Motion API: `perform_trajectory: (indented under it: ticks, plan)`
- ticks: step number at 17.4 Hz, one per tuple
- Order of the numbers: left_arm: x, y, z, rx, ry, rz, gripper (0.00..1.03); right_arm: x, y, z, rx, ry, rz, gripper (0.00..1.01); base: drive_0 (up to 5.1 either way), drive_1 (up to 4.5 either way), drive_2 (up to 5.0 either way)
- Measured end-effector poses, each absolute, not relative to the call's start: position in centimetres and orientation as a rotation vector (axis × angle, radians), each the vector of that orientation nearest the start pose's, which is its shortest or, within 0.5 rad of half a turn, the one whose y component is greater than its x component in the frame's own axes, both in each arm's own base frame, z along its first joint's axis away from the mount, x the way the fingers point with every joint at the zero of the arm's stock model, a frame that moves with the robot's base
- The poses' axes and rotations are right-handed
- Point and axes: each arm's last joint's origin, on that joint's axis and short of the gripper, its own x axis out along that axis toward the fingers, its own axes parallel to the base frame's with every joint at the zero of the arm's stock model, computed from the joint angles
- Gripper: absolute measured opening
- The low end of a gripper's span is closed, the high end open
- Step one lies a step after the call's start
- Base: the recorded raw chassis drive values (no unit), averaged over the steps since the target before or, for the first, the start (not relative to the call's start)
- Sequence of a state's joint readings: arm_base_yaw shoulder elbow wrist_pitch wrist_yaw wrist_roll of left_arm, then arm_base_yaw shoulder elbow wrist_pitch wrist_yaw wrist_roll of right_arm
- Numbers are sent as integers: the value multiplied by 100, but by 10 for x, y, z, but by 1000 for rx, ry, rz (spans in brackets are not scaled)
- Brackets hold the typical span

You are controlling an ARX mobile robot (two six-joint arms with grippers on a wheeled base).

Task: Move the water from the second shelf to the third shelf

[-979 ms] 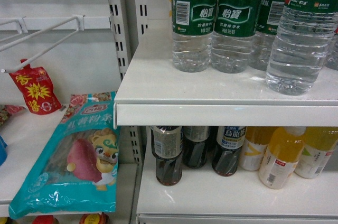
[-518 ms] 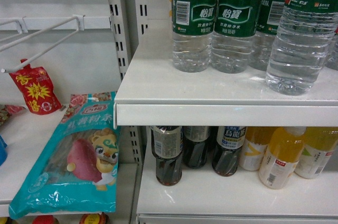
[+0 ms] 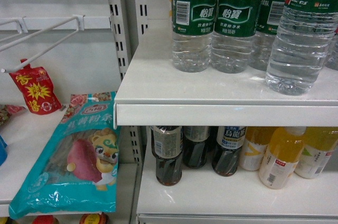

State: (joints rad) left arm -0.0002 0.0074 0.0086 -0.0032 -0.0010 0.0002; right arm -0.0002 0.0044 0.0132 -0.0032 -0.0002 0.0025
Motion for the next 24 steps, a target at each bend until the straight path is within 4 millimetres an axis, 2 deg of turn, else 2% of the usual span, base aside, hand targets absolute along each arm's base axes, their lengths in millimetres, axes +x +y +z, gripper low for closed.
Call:
perform_trajectory:
  ticks: [24]
  plan:
    - [98, 0, 165, 0, 5, 0, 98, 97, 0, 167, 2, -3, 0, 98, 0, 0, 0]
